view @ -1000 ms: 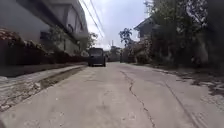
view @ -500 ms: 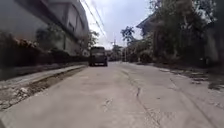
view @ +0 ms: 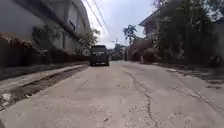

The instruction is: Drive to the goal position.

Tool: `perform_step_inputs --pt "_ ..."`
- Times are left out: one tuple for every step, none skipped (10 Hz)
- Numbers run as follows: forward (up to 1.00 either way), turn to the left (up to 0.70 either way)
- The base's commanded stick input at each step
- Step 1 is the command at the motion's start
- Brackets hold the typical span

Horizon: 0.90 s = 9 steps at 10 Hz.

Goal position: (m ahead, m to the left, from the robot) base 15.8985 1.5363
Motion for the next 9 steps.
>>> perform_step_inputs --pt "1.0 -0.4" --pt "1.0 -0.4" --pt "1.0 -0.23" --pt "1.0 0.0" --pt "1.0 0.0" --pt "1.0 0.0" --pt "1.0 0.0" --pt "1.0 0.0" --pt "1.0 0.0"
